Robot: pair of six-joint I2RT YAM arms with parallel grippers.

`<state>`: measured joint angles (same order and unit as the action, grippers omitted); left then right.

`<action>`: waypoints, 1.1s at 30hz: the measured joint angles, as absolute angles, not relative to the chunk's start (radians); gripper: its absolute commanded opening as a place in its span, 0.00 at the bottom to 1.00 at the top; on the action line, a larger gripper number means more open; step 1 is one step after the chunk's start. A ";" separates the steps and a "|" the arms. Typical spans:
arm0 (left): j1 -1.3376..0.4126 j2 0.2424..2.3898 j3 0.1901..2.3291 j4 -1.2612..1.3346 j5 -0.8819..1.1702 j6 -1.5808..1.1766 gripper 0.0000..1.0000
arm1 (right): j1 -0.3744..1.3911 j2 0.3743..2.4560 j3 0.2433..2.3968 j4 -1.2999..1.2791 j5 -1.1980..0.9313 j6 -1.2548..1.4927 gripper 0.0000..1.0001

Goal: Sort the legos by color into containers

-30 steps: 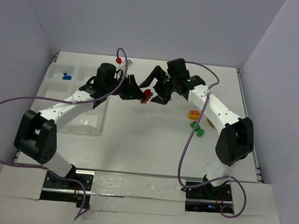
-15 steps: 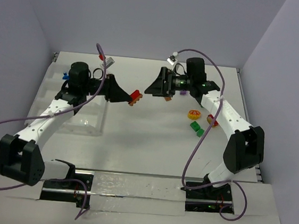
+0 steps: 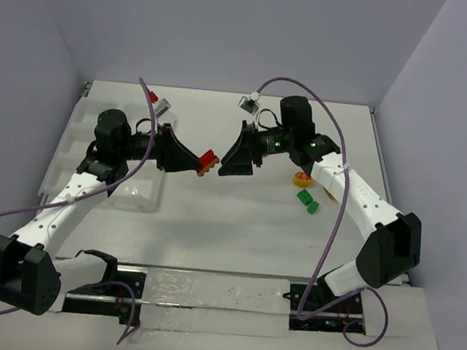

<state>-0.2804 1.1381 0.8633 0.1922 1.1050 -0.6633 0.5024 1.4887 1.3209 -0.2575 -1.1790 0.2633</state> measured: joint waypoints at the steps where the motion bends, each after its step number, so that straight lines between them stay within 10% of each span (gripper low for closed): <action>1: -0.281 1.138 0.857 0.198 1.105 -0.673 0.00 | 0.511 1.489 1.323 -0.263 -1.179 0.255 0.87; 29: -0.287 1.137 0.815 0.357 1.117 -0.816 0.00 | 0.540 1.529 1.330 -0.099 -1.152 0.399 0.33; 33: -0.287 1.137 0.815 0.356 1.121 -0.817 0.32 | 0.542 1.529 1.330 -0.099 -1.154 0.390 0.00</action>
